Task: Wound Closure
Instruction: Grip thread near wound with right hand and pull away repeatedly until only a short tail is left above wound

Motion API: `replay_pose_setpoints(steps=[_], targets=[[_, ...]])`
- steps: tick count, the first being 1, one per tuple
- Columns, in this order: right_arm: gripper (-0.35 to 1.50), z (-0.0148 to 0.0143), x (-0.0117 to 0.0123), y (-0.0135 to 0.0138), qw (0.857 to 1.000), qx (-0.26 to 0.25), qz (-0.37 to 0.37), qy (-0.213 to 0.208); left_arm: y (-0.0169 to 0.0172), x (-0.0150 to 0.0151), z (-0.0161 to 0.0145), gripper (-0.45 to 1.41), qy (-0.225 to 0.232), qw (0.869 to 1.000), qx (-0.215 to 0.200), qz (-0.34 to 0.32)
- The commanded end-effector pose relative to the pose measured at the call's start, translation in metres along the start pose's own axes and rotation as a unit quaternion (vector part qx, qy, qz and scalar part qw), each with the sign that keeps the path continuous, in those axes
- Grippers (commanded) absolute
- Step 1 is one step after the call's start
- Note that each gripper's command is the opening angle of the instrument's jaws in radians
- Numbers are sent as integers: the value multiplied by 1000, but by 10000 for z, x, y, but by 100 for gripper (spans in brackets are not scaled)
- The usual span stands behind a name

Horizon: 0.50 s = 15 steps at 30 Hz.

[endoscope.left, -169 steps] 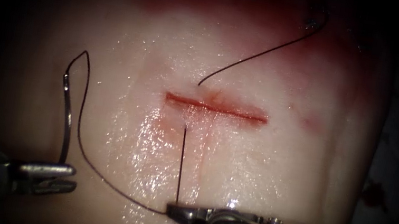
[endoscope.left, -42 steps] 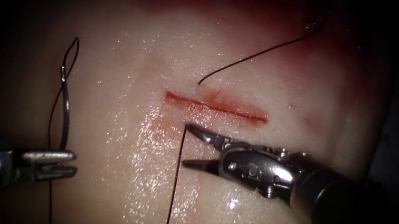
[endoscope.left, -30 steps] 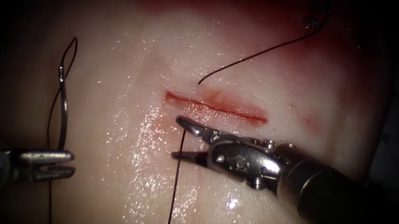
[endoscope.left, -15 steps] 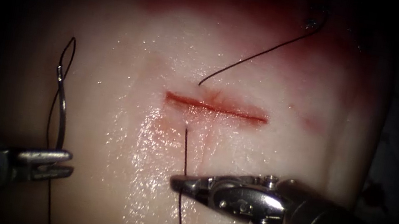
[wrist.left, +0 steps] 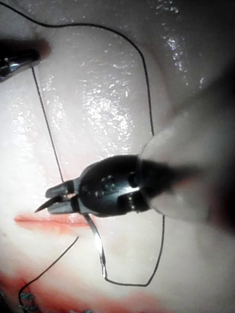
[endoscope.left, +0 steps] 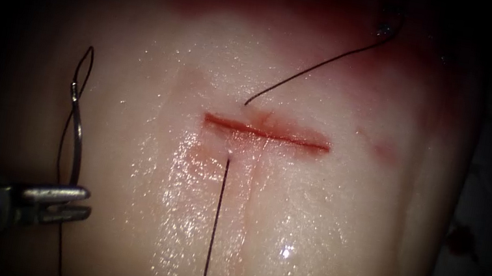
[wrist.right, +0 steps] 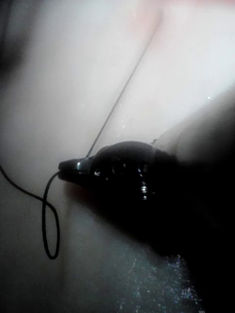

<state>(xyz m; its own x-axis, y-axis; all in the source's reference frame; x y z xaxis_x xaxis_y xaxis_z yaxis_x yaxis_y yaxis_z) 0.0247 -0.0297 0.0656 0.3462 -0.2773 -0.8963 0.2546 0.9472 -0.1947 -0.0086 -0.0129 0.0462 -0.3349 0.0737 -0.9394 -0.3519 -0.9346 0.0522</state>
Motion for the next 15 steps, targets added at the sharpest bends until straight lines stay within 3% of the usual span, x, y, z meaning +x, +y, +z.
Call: replay_pose_setpoints(steps=[1,6,7,8,9,15], targets=[[-35,10,2,-7,1000,2,6,2,0,-3,8,-35,1,1000,0,1],[-35,11,3,-4,1000,10,28,2,0,-3,7,-35,1,1000,0,1],[56,9,1,4,999,-5,39,12,0,-3,7,-35,1,1000,0,1],[56,9,1,4,999,-5,39,12,0,-3,7,-35,1,1000,0,1],[125,4,-1,16,998,-46,48,4,0,-3,7,-35,1,1000,0,1],[133,-37,-20,87,994,-97,59,-1,1,-3,7,-35,0,1000,1,1]])
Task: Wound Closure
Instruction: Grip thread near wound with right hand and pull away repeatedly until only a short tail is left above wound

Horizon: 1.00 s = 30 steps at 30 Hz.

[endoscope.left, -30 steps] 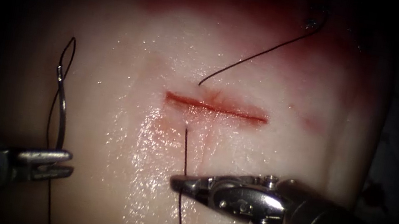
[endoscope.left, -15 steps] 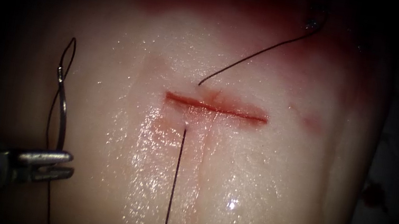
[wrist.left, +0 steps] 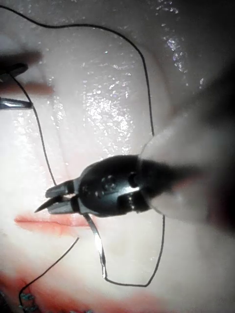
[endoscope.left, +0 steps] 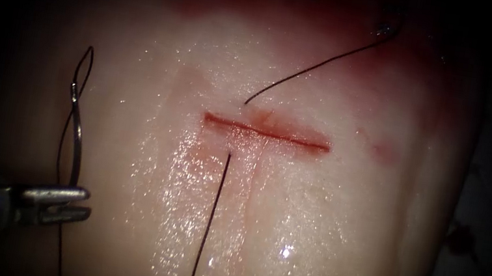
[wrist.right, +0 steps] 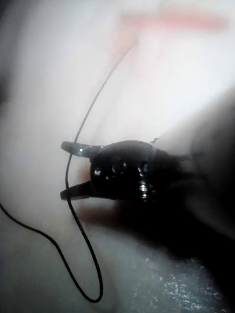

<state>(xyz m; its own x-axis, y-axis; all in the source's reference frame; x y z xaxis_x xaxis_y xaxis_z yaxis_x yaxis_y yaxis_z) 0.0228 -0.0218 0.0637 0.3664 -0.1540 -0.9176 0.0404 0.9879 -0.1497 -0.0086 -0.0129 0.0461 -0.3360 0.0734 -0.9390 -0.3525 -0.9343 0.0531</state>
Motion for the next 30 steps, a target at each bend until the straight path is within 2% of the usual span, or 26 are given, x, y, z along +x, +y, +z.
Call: replay_pose_setpoints(steps=[1,5,6,8,18,27,28,29,30], targets=[[133,-3,-12,40,1000,-19,-7,2,0,-3,8,-35,1,1000,0,1],[130,-4,-28,85,1000,-26,-10,-6,1,-3,9,-35,1,1000,0,1],[130,-1,-38,102,1000,-26,-9,-6,1,-3,9,-35,2,1000,0,1],[130,2,-48,111,1000,-27,-6,-8,1,-3,10,-35,2,1000,0,1],[128,24,-102,135,999,-34,-16,-10,0,-3,9,-35,2,1000,0,0],[120,39,-111,148,999,-42,-14,-7,0,-3,9,-35,2,1000,0,0],[115,40,-111,148,999,-44,-14,-6,0,-3,9,-35,1,1000,0,0],[89,40,-112,148,999,-40,-15,-6,0,-3,9,-35,1,1000,0,0],[44,40,-112,148,999,-33,-15,-5,0,-3,9,-35,1,1000,0,0]])
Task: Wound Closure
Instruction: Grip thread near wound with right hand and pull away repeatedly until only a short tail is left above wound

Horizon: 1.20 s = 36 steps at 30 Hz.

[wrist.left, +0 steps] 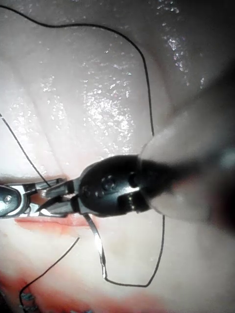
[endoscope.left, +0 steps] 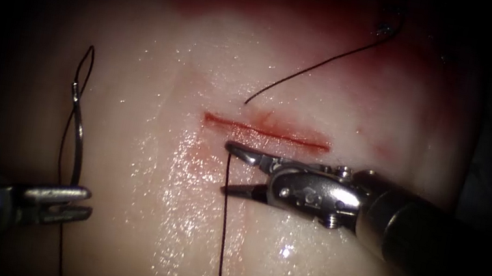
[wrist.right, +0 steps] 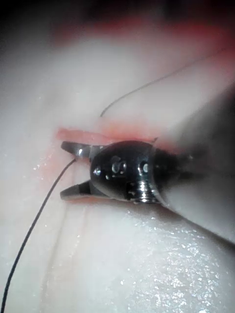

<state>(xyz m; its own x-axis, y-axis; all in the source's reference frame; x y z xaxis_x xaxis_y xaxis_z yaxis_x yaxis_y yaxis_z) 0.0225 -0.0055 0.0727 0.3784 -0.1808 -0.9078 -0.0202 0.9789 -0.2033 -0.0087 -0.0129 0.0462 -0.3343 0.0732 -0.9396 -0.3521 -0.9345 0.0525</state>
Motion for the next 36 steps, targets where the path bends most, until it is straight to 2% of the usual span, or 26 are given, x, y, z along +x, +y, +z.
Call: replay_pose_setpoints(steps=[1,7,14,20,28,36], targets=[[-35,8,-3,-1,1000,31,-1,-1,0,-3,7,-35,1,1000,0,1],[-35,6,-3,-7,999,42,-8,-5,0,-3,6,-35,1,1000,0,1],[-35,-16,8,-41,998,57,-27,0,1,-2,4,-35,1,1000,0,1],[-35,-28,33,-96,994,97,-40,6,1,-2,5,-35,0,1000,0,1],[-35,-30,71,-176,991,131,-36,17,1,-2,6,-35,0,1000,1,1],[-35,-29,101,-229,984,174,-31,21,2,-1,5,-35,0,1000,1,1]])
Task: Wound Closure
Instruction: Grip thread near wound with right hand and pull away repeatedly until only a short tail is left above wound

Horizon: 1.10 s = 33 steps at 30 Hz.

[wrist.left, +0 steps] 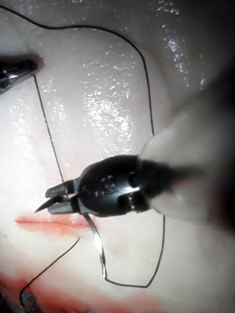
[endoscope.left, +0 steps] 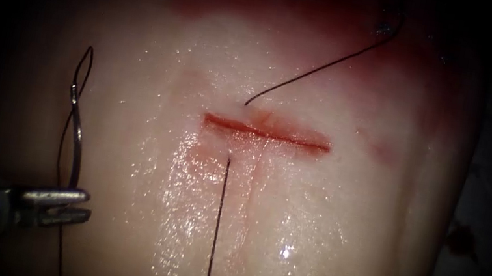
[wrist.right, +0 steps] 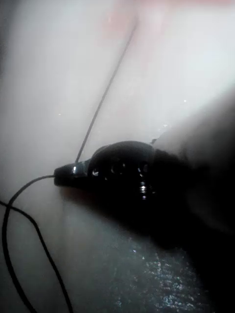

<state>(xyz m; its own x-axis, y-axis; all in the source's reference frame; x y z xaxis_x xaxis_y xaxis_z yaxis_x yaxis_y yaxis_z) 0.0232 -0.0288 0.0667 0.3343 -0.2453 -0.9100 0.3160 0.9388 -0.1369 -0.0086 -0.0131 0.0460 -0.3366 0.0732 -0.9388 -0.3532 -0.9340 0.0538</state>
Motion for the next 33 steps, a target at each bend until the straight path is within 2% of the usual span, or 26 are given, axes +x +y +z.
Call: replay_pose_setpoints(steps=[1,4,7,8,10,11,13,21,23,26,27,33], targets=[[-35,15,6,-14,1000,10,3,5,0,-2,7,-35,1,1000,0,1],[-35,24,20,-29,999,30,13,12,0,-2,7,-35,1,1000,0,1],[-35,24,23,-23,999,18,23,21,0,-2,7,-35,1,1000,0,1],[-8,22,23,-17,999,5,26,30,0,-2,7,-35,1,1000,0,1],[83,16,20,-4,999,-30,35,26,0,-2,7,-35,1,1000,0,1],[125,7,17,16,996,-73,50,22,0,-2,7,-35,1,1000,0,1],[128,-4,12,35,993,-90,67,26,0,-2,7,-35,1,1000,0,1],[133,-40,-14,109,990,-128,55,9,0,-2,7,-35,1,1000,0,1],[133,-47,-29,133,989,-137,56,1,0,-2,7,-35,1,1000,0,1],[133,-51,-47,151,988,-143,59,-9,0,-2,7,-35,1,1000,0,1],[133,-51,-60,161,988,-145,59,-13,0,-2,7,-35,1,1000,0,1],[132,-46,-99,188,989,-145,41,-8,-1,-3,7,-35,1,1000,0,1]])
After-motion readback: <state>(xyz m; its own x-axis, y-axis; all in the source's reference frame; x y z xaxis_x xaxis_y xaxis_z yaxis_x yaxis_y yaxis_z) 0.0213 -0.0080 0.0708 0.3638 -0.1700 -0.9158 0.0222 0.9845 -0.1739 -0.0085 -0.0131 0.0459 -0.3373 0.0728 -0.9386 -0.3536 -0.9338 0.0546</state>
